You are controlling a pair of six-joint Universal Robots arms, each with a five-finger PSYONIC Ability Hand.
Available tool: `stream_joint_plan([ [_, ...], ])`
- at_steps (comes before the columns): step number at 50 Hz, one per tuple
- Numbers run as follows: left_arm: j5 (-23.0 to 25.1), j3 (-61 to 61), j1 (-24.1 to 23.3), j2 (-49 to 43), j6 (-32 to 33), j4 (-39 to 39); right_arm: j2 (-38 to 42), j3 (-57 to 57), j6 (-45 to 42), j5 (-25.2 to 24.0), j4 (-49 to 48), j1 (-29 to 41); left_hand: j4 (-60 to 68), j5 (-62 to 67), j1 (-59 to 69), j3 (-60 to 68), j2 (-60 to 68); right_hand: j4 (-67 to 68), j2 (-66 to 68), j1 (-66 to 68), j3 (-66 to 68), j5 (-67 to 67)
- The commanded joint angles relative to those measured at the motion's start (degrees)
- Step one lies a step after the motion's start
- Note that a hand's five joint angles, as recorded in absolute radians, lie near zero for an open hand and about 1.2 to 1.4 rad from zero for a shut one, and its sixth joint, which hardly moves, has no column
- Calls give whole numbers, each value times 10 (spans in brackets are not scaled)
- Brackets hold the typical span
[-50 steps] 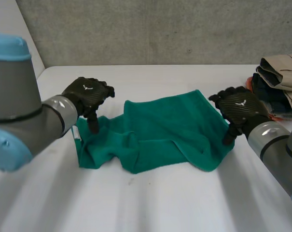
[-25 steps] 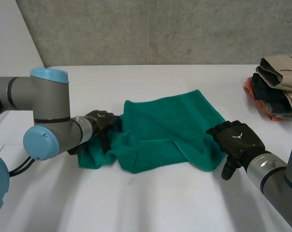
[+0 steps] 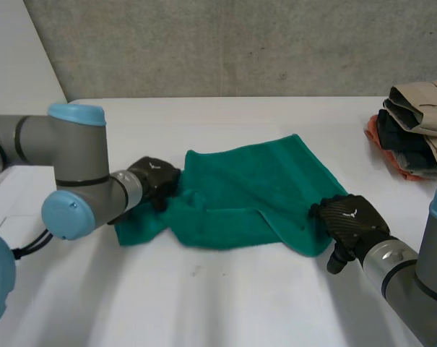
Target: Fold the laundry.
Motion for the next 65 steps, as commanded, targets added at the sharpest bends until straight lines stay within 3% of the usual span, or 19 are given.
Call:
stream_joint_plan([
  [1,0,-20,1,81,-4,1,10,-1,0,2,-30,-1,114,147,141,119,116,46,58,47,48,41],
  [5,1,-39,2,112,-5,1,65,-24,-1,6,-53,2,114,147,141,119,116,90,102,91,91,84],
  [7,0,-49,3,122,-6,1,90,-39,-2,7,-71,8,114,147,141,119,116,187,199,188,188,182],
  [11,0,-67,3,130,-7,1,109,-66,-1,9,-91,19,114,147,141,119,116,571,584,573,573,566],
  [16,-1,-89,3,160,-15,1,92,-79,-1,35,-90,16,114,147,141,119,116,572,584,573,573,567],
  [21,-1,-106,9,233,-16,1,-62,-90,-12,37,-74,13,114,147,141,119,116,572,584,573,573,567],
  [24,-4,-106,10,263,-17,0,-117,-123,-33,21,-15,-4,114,147,141,119,116,572,584,573,573,567],
  [29,-5,-123,15,331,-25,-6,-128,-204,-68,-12,97,-53,114,147,141,119,116,572,584,573,573,567],
  [36,-1,-210,14,348,-26,7,-85,-310,-71,-90,222,-73,114,147,141,119,116,572,584,573,573,567],
  [39,-1,-235,13,332,-24,25,-1,-353,-78,-86,257,-80,114,147,141,119,116,572,584,573,573,567],
  [45,-23,-189,17,229,-16,162,101,-449,-92,-49,278,-76,114,147,141,119,116,572,584,573,573,567],
  [50,-42,-64,18,187,-15,302,156,-568,-79,29,202,-68,114,147,141,119,116,572,584,573,573,567],
  [51,-39,-29,19,179,-19,360,163,-594,-71,47,141,-61,114,147,141,119,116,572,584,573,573,567],
  [57,-51,20,17,166,-21,579,138,-576,-21,51,-115,-50,114,147,141,119,116,572,584,573,573,567],
  [58,-51,20,18,166,-22,595,126,-557,-9,54,-185,-51,114,147,141,119,116,572,584,573,573,567],
  [60,-51,13,17,166,-23,620,116,-542,-5,54,-223,-53,114,147,141,119,116,572,584,573,573,567],
  [65,-62,-46,17,174,-26,619,98,-516,-2,37,-210,-52,114,147,141,119,116,572,584,573,573,567],
])
